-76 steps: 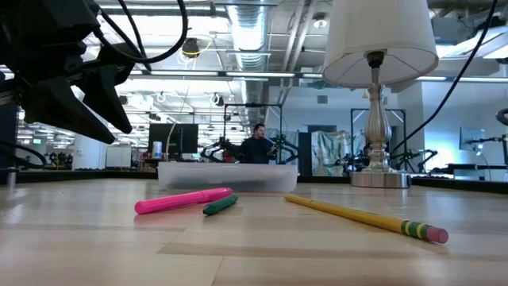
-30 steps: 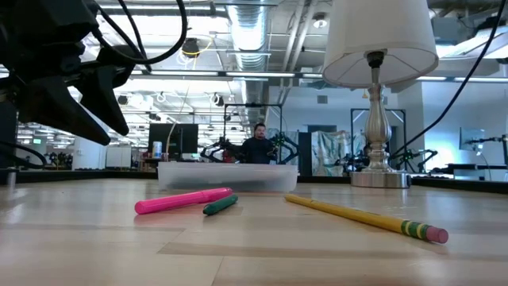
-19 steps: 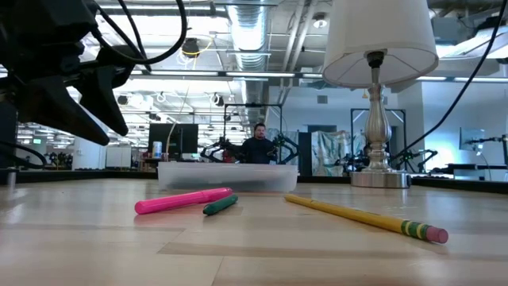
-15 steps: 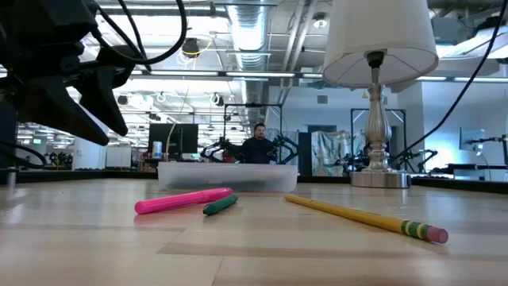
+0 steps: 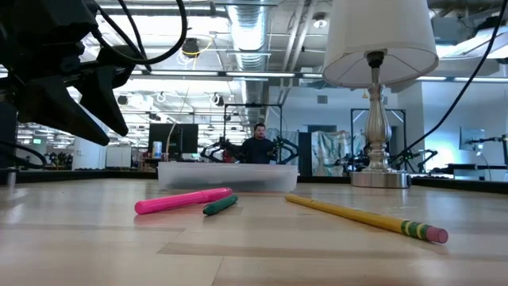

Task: Pick & place school supplies into a supply box
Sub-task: Put the right green crayon into the pink supply box

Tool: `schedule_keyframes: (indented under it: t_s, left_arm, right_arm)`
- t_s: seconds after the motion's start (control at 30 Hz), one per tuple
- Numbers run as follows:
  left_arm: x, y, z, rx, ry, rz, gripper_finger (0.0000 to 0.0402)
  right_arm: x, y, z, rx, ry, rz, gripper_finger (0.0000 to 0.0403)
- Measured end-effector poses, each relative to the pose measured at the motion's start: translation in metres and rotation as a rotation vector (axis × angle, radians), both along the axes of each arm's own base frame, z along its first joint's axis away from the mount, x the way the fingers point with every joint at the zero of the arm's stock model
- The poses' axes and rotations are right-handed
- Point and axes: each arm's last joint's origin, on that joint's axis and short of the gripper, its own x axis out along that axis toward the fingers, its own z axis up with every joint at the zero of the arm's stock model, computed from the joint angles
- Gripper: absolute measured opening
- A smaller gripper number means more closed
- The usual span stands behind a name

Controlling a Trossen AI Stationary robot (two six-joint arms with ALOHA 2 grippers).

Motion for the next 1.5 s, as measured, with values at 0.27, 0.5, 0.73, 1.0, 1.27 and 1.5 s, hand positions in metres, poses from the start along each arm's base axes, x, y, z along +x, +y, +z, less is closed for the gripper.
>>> schedule_keyframes:
  t_s: [0.27,0.5,0.73,1.0,1.27,1.5]
  left_arm:
    - [0.000,0.000,0.000,0.000,0.000,-0.001,0.0111]
    - [0.000,0.000,0.000,0.000,0.000,-0.001,0.0111]
    - [0.000,0.000,0.000,-0.001,0.001,-0.001,0.0111]
    - [0.000,0.000,0.000,-0.001,0.001,-0.001,0.0111]
    - [0.000,0.000,0.000,0.017,-0.006,0.003,0.0111]
    - [0.000,0.001,0.000,0.014,-0.009,0.012,0.0111]
  right_arm:
    - [0.000,0.001,0.000,0.015,-0.007,0.030,0.0016]
    - [0.007,0.000,0.000,0.047,-0.063,0.135,0.0008]
    - [0.028,-0.004,0.003,0.082,-0.182,0.240,0.0015]
    - [0.055,-0.016,0.004,0.053,-0.381,0.433,0.0004]
    - [0.082,-0.030,0.007,-0.112,-0.592,0.667,0.0002]
    - [0.104,-0.046,0.013,-0.225,-0.706,0.862,0.0001]
